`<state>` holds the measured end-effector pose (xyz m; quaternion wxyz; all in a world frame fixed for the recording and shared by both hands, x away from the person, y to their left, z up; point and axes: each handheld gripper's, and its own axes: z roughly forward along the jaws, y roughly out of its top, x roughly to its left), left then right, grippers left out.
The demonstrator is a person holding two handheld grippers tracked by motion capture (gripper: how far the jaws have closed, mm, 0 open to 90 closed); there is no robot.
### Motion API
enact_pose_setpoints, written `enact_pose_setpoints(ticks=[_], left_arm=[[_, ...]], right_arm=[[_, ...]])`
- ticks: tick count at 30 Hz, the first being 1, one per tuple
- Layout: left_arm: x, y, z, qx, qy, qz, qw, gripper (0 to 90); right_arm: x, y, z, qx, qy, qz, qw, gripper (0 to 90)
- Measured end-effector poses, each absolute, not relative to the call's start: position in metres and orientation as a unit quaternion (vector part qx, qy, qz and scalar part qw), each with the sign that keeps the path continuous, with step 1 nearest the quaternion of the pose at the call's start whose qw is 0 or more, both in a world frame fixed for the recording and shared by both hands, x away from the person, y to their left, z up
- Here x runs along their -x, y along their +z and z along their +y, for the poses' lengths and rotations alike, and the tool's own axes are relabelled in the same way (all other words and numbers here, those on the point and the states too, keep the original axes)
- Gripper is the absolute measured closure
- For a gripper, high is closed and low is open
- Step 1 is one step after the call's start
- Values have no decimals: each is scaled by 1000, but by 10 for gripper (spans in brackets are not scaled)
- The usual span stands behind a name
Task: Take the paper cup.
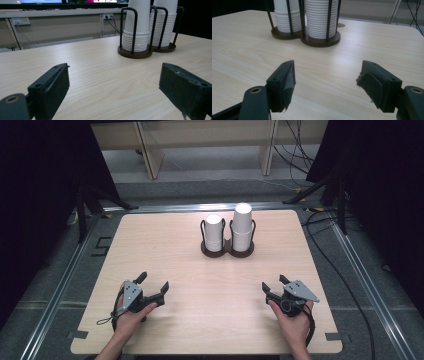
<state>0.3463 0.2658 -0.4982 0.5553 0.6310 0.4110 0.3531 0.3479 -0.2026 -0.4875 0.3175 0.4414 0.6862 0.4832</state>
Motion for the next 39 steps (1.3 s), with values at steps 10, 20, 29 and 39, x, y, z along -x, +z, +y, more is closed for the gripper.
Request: enact_pose_setpoints(ticks=[10,20,29,39], left_arm=[[-348,-499,264,-627,345,405,569,83],[-363,-487,242,-658,329,378,562,88],[-388,-485,220,-669,328,351,567,131],[-412,-476,202,-672,327,341,569,132]], right_arm=[[-348,-486,-200,-437,508,678,304,297],[-354,-473,-186,-425,521,677,299,306],[-360,-471,-189,-427,515,678,305,318],[-376,-465,-177,-416,529,673,308,329]])
